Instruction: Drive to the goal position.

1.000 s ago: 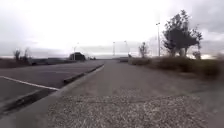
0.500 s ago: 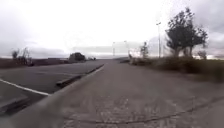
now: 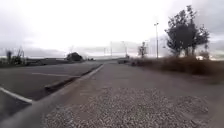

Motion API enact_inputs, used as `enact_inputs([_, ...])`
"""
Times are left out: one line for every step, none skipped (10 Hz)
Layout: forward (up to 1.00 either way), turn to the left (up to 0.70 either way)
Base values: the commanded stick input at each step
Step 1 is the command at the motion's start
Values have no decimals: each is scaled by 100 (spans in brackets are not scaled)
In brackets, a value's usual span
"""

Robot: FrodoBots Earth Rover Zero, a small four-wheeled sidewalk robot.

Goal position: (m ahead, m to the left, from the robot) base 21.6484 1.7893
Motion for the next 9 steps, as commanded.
enact_inputs([100, 0])
enact_inputs([100, 0])
enact_inputs([100, 0])
enact_inputs([100, 0])
enact_inputs([100, 0])
enact_inputs([100, 0])
enact_inputs([100, 0])
enact_inputs([100, 0])
enact_inputs([100, 0])
